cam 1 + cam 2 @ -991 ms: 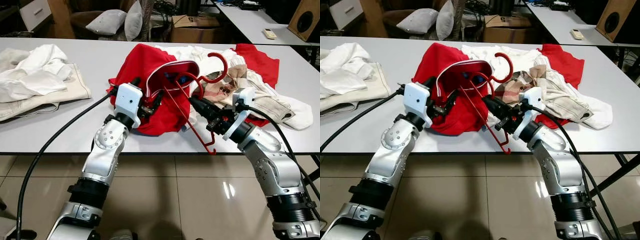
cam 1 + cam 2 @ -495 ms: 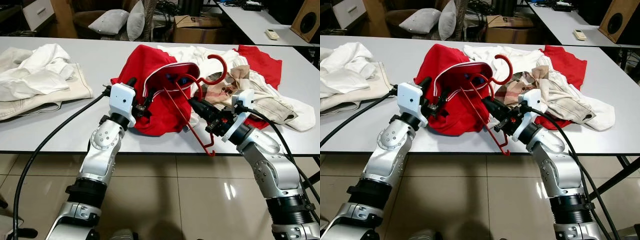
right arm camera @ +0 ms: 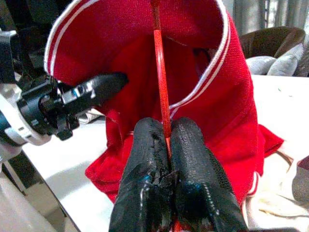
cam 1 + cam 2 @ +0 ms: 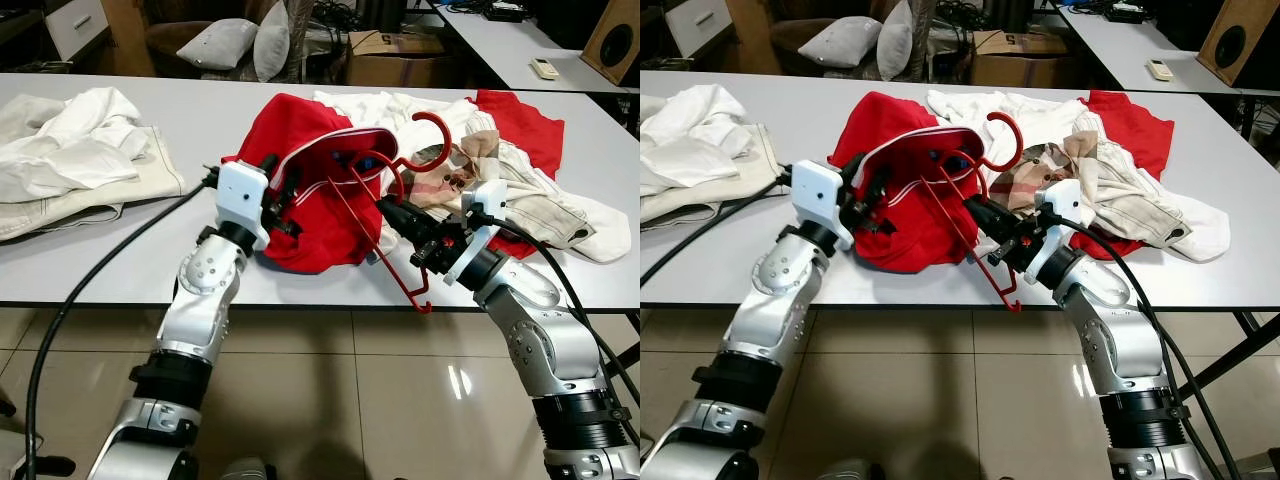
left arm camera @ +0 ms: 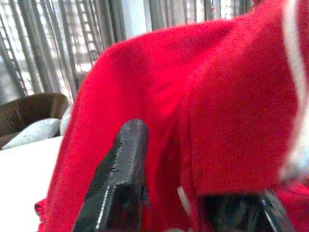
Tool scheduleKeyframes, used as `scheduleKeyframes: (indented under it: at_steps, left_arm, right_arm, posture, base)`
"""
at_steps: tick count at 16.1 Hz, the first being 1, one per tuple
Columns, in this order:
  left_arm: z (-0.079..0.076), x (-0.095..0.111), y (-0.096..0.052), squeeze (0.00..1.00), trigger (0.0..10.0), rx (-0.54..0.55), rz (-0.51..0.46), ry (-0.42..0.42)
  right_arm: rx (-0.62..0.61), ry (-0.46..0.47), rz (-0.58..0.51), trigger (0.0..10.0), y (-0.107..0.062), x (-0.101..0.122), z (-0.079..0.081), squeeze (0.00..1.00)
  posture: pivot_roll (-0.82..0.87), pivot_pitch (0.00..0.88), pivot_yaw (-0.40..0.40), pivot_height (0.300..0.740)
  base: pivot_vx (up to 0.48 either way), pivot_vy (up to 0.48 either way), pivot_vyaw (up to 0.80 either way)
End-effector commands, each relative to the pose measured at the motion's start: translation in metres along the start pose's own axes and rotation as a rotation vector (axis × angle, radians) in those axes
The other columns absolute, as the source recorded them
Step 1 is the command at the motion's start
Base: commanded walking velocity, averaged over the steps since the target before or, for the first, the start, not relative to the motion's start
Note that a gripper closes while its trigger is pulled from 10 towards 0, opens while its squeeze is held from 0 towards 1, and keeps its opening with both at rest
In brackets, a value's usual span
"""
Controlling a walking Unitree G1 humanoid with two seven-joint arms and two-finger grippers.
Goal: Hang hanger
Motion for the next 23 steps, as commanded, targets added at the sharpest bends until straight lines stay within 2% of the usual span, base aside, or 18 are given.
scheduleKeyframes:
  at_steps: [1, 6, 8, 11, 12, 15, 17, 18, 21, 23]
  left_arm:
    - [0.002, 0.006, 0.003, 0.0, 0.0, 0.001, -0.026, 0.011]
    - [0.005, 0.011, 0.005, 0.0, 0.0, -0.014, -0.042, 0.035]
    - [0.013, 0.025, 0.01, 0.0, 0.0, -0.01, -0.059, 0.086]
    - [0.02, 0.041, 0.018, 0.0, 0.0, -0.018, -0.078, 0.103]
    - [0.019, 0.052, 0.023, 0.0, 0.0, -0.06, -0.092, 0.119]
    - [0.012, 0.058, 0.026, 0.0, 0.0, -0.121, -0.086, 0.156]
    - [0.008, 0.058, 0.026, 0.0, 0.0, -0.157, -0.064, 0.199]
    - [0.007, 0.057, 0.026, 0.0, 0.0, -0.163, -0.058, 0.207]
    - [0.001, 0.058, 0.025, 0.0, 0.0, -0.216, -0.045, 0.215]
    - [-0.014, 0.053, 0.023, 0.0, 0.0, -0.308, -0.02, 0.211]
  right_arm:
    - [0.017, -0.022, 0.0, 10.0, 0.0, 0.003, 0.001, 0.0]
    - [0.019, -0.029, 0.009, 10.0, 0.0, 0.002, 0.0, 0.0]
    - [0.035, -0.05, 0.057, 10.0, -0.002, -0.003, 0.0, 0.0]
    - [0.076, -0.066, 0.124, 10.0, -0.006, -0.01, 0.004, 0.0]
    - [0.096, -0.07, 0.146, 10.0, -0.006, -0.012, 0.005, 0.0]
    - [0.121, -0.072, 0.161, 10.0, -0.005, -0.013, 0.009, 0.0]
    - [0.149, -0.053, 0.157, 10.0, -0.004, -0.011, 0.012, 0.0]
    - [0.16, -0.077, 0.174, 10.0, -0.005, -0.012, 0.012, 0.0]
    - [0.12, -0.067, 0.156, 10.0, -0.001, -0.009, 0.007, 0.0]
    - [0.106, -0.068, 0.112, 10.0, 0.009, -0.002, 0.006, 0.0]
  posture:
    - [0.05, 0.0, 0.006, 0.74]
    - [0.05, 0.0, 0.006, 0.74]
    - [0.05, 0.0, 0.006, 0.74]
    - [0.05, 0.0, 0.005, 0.74]
    - [0.06, 0.0, 0.005, 0.74]
    - [0.06, 0.0, 0.006, 0.74]
    - [0.06, 0.0, 0.005, 0.74]
    - [0.06, 0.0, 0.004, 0.74]
    - [0.06, 0.0, 0.005, 0.74]
    - [0.06, 0.0, 0.007, 0.74]
  base:
    - [0.0, 0.0, 0.0]
    - [0.0, 0.0, 0.0]
    - [0.0, 0.0, 0.0]
    - [0.0, 0.0, 0.0]
    - [0.0, 0.0, 0.0]
    - [0.0, 0.0, 0.0]
    - [0.0, 0.0, 0.0]
    - [0.0, 0.0, 0.0]
    - [0.0, 0.0, 0.0]
    - [0.0, 0.0, 0.0]
Point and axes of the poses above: a point about 5 cm out from each wrist's last joint towards the gripper, its own y axis pointing out of the wrist towards the gripper, its own x axis along the axis of the wrist's last joint, z = x × y, the point moved 1 cm from there along y, pointing out of the wrist towards the gripper, and after that the axes turned 4 degrees about -y, right-handed, at the moved point
